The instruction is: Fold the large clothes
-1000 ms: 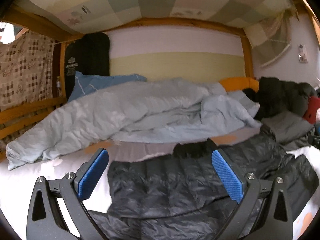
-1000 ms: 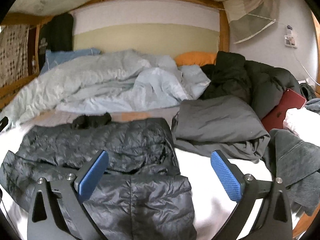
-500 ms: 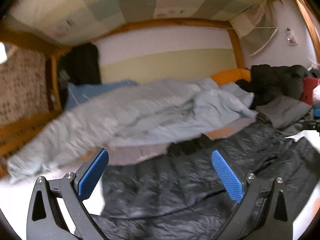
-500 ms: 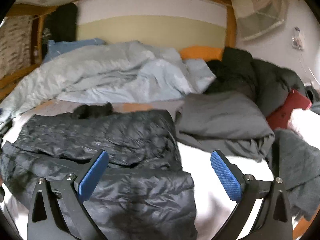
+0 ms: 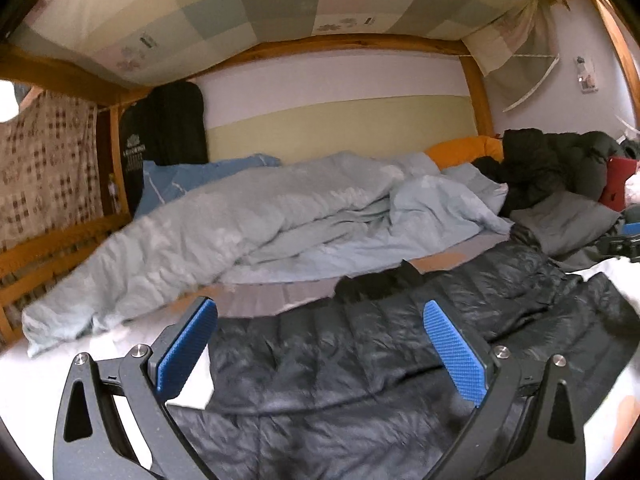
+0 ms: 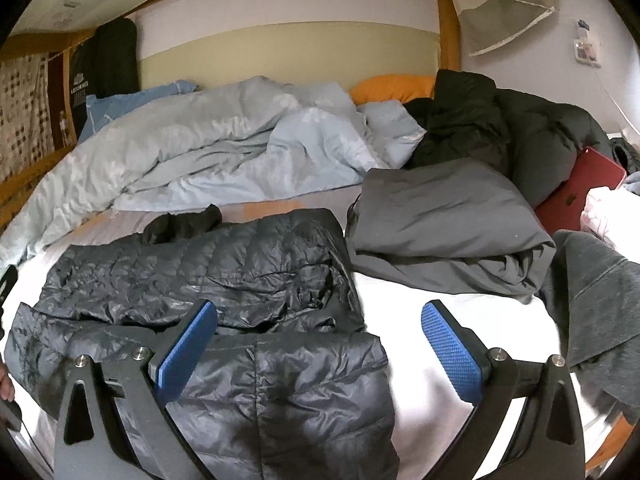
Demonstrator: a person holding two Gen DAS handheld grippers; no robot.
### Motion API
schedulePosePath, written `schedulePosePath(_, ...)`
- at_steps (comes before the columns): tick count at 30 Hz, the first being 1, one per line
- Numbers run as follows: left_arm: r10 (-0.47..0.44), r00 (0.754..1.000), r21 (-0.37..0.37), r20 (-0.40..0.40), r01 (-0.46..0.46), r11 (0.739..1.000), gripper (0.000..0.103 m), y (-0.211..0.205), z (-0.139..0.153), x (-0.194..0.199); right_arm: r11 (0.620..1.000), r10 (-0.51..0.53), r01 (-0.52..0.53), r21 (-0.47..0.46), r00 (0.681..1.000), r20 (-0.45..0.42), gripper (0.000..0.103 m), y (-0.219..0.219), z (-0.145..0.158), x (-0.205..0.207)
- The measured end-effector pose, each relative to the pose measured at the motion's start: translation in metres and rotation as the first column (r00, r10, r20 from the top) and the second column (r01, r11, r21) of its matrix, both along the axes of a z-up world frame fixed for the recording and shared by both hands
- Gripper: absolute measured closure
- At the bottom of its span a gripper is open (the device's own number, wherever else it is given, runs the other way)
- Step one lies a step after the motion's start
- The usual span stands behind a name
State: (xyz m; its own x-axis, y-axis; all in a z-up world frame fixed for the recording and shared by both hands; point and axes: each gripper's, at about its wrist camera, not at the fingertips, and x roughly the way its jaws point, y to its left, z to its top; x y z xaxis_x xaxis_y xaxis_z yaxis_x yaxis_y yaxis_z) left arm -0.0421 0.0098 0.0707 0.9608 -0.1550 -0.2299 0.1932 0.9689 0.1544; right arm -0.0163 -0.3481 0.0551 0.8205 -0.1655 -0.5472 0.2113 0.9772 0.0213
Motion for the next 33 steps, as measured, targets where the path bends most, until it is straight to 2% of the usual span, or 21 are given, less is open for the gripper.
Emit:
schedulePosePath(5, -0.011, 1.0, 0.025, -0.019, 0.011, 1.0, 0.0, -0.007, -0.005, -0.013, 1.0, 0.007, -0.007, -0.007, 1.0, 0.017, 0.0, 0.003, 0.002, -0.003)
schedulePosePath(11, -0.012, 0.999, 0.015, -0.044, 0.013, 1.0, 0.0, -0.01, -0.008, -0.018, 0.999, 0.007, -0.005, -0.042, 0.999, 0.034, 0.0, 0.006, 0.006, -0.008)
schedulePosePath(15, -0.007, 0.999, 0.024, -0.051, 0.008, 1.0, 0.0, -0.009, -0.011, -0.021, 1.0, 0.005, -0.004, -0.027, 0.999, 0.037, 0.0, 0.003, 0.007, -0.011)
schedulePosePath(19, -0.04, 0.984, 0.026, -0.171, 0.045, 0.999, 0.0, -0.014, -0.029, -0.016, 1.0, 0.008, -0.007, -0.012, 0.999, 0.037, 0.0, 0.001, 0.006, -0.013)
schedulePosePath(22, 0.008, 0.968, 0.033, -0.249, 0.0, 0.999, 0.0, -0.015, -0.045, -0.024, 1.0, 0.007, -0.007, -0.021, 1.0, 0.024, 0.0, 0.003, 0.003, -0.017)
schedulePosePath(25, -0.003, 0.966, -0.002, -0.257, 0.003, 1.0, 0.0, -0.008, -0.054, -0.045, 1.0, -0.005, 0.005, -0.027, 1.0, 0.013, 0.0, 0.003, -0.004, -0.035)
schedulePosePath(30, 0.024, 0.957, 0.024, -0.29, -0.018, 1.0, 0.0, -0.007, -0.066, -0.049, 0.998, 0.061, -0.06, -0.018, 0.997, 0.05, 0.0, 0.014, -0.003, -0.062)
schedulePosePath(33, 0.011, 0.953, 0.031, -0.303, -0.002, 1.0, 0.002, -0.005, -0.069, -0.047, 0.99, 0.102, -0.096, -0.106, 0.993, 0.052, 0.0, 0.032, -0.009, -0.068)
